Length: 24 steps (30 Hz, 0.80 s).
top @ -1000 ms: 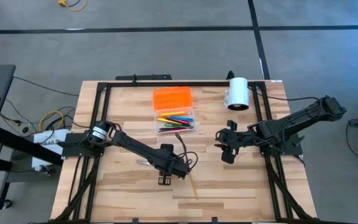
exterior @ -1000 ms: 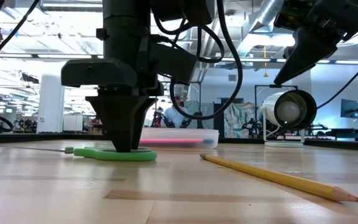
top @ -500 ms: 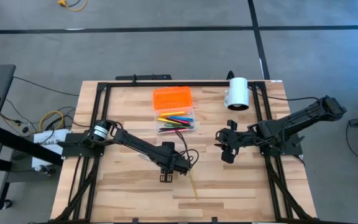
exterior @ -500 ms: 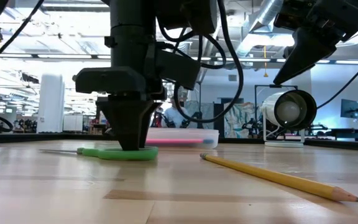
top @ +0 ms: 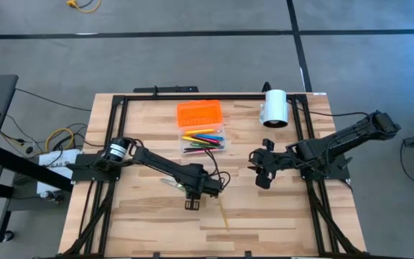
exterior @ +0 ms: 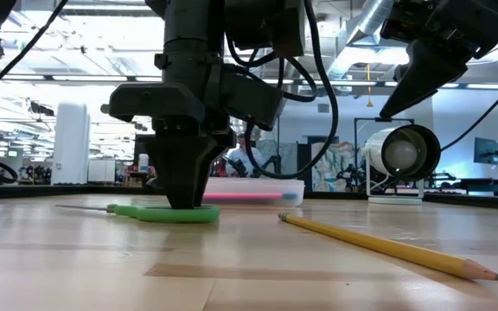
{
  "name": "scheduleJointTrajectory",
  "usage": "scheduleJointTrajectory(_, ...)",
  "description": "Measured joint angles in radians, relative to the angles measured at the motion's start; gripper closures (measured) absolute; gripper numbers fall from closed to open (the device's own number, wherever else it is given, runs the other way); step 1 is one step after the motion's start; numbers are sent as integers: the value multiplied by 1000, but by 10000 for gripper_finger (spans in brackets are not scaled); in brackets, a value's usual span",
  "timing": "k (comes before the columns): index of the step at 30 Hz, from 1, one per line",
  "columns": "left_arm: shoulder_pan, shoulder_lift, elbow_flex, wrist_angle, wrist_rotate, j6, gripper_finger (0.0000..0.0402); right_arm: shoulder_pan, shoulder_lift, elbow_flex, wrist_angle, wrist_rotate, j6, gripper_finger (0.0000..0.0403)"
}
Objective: Pick & place school supplies into a supply box
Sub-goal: Put the green scissors into the supply box
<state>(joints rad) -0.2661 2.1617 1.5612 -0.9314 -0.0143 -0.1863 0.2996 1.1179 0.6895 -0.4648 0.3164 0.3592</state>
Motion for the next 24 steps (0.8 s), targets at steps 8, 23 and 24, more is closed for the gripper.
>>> scheduleJointTrajectory(8,-5,36,5,-4,14,-17,336,2,0,0,2,0,8,285)
scheduleJointTrajectory(23,-3,46,53,-56,-36,-32,336,-1,0,0,2,0,-1,285)
scheduleJointTrajectory(24,-3,46,53,-57,-36,-31,336,-1,0,0,2,0,0,285)
